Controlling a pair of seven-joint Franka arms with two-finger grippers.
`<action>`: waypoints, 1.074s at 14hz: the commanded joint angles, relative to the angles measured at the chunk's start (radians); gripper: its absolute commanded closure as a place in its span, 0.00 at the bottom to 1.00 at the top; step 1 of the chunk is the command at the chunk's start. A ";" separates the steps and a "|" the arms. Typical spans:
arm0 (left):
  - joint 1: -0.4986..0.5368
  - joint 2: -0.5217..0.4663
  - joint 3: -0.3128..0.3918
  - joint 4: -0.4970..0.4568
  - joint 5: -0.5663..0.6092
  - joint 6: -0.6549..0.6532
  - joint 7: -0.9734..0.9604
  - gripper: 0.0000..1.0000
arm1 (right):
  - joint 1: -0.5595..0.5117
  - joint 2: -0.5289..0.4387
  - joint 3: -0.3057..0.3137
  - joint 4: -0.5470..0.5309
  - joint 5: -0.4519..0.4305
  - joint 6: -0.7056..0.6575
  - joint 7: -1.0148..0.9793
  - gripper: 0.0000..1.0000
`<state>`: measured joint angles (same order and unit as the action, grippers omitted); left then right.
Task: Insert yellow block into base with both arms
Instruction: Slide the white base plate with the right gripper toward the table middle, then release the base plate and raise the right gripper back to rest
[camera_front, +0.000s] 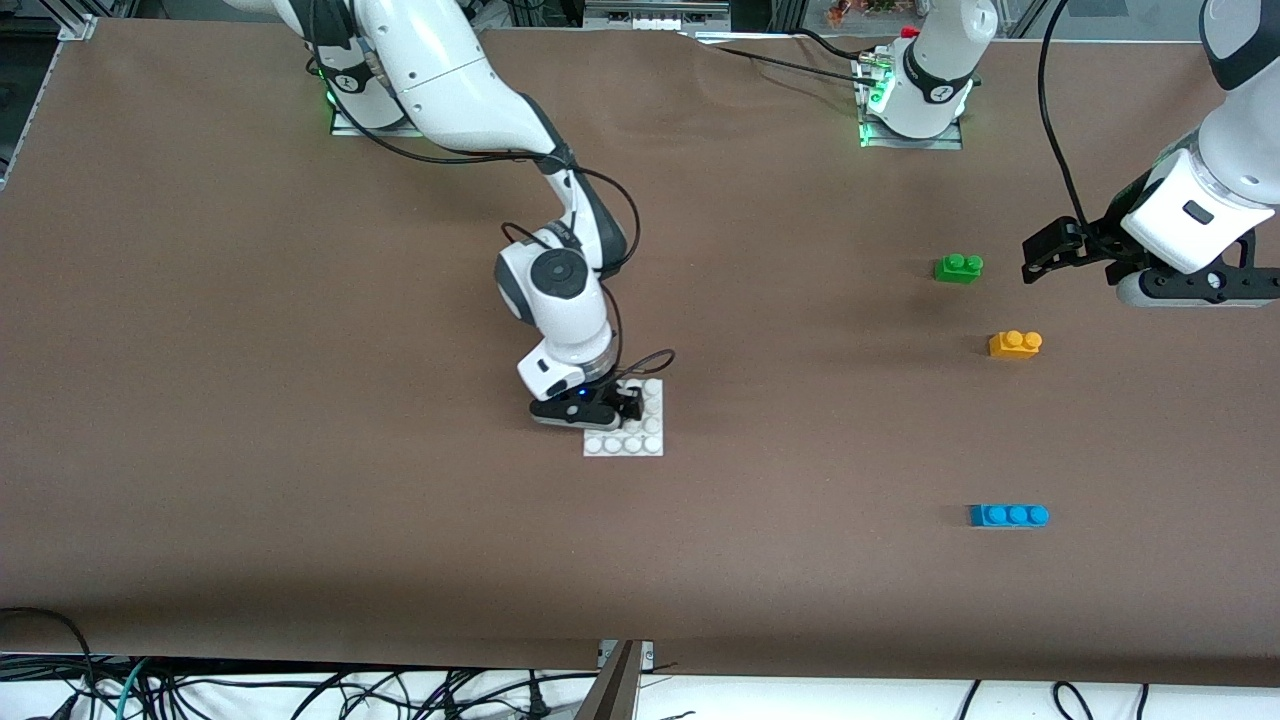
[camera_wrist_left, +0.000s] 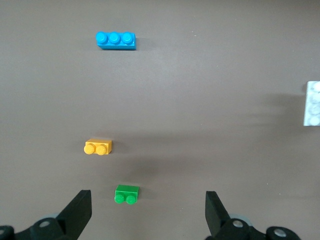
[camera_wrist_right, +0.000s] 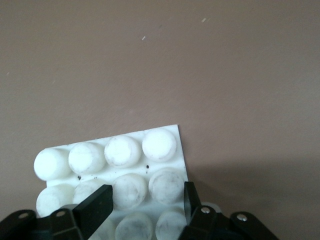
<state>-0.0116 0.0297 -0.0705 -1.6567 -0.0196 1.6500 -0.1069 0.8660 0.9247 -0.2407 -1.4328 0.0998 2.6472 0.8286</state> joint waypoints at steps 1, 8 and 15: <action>-0.002 0.009 0.003 0.026 -0.026 -0.018 -0.005 0.00 | 0.039 0.088 0.009 0.046 0.014 -0.001 0.069 0.36; -0.002 0.009 0.003 0.026 -0.026 -0.018 -0.005 0.00 | 0.113 0.129 0.009 0.143 0.014 -0.029 0.231 0.36; -0.002 0.009 0.003 0.026 -0.026 -0.018 -0.005 0.00 | 0.105 0.109 -0.002 0.222 0.015 -0.134 0.247 0.16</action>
<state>-0.0116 0.0297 -0.0705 -1.6567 -0.0196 1.6500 -0.1069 0.9828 1.0018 -0.2413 -1.2960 0.1014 2.6067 1.0643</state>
